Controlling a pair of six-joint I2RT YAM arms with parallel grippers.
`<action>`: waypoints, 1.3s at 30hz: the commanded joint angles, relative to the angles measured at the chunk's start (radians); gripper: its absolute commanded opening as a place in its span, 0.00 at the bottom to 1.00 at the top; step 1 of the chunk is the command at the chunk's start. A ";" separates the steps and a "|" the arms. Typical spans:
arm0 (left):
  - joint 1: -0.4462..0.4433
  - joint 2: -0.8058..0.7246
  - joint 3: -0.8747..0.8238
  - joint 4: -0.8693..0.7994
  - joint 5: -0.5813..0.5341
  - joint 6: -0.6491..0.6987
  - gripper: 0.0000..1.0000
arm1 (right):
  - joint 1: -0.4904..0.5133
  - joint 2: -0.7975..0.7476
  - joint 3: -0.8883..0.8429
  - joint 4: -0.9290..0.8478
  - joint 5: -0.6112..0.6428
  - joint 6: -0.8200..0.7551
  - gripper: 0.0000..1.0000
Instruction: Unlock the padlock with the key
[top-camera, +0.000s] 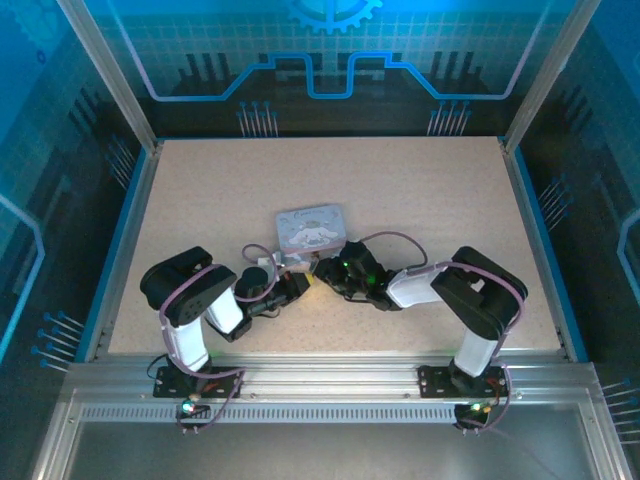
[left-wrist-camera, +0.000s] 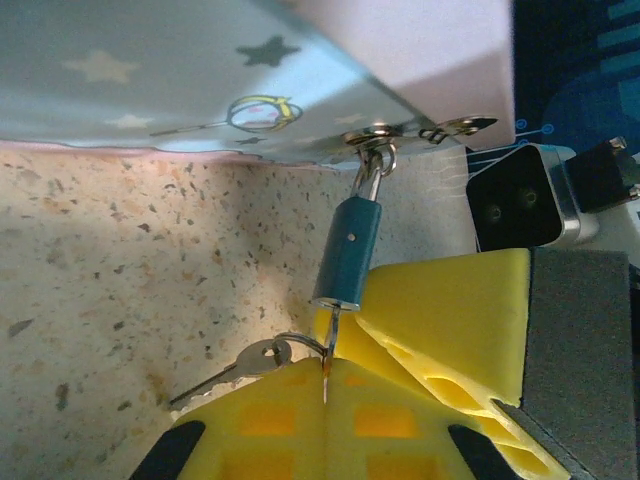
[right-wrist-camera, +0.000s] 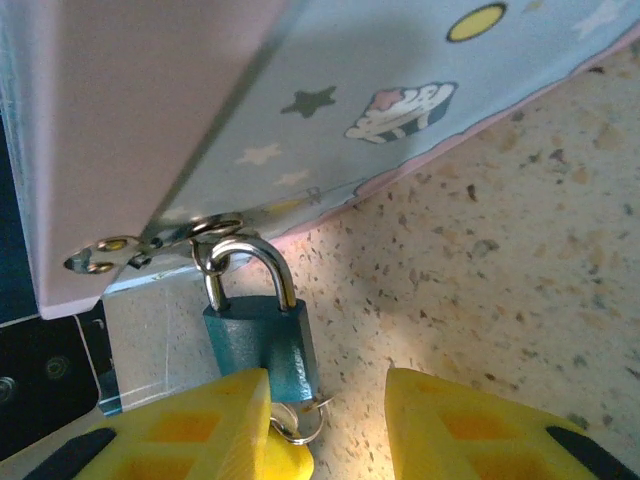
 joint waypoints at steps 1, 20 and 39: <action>0.003 0.008 -0.009 0.036 0.024 -0.016 0.00 | -0.006 0.041 0.013 0.095 0.001 -0.013 0.35; 0.087 -0.037 -0.048 0.036 0.075 -0.030 0.00 | -0.006 0.104 0.036 0.214 -0.035 -0.018 0.40; 0.129 -0.057 -0.047 0.036 0.150 -0.034 0.00 | 0.009 0.164 0.147 0.149 -0.050 -0.065 0.40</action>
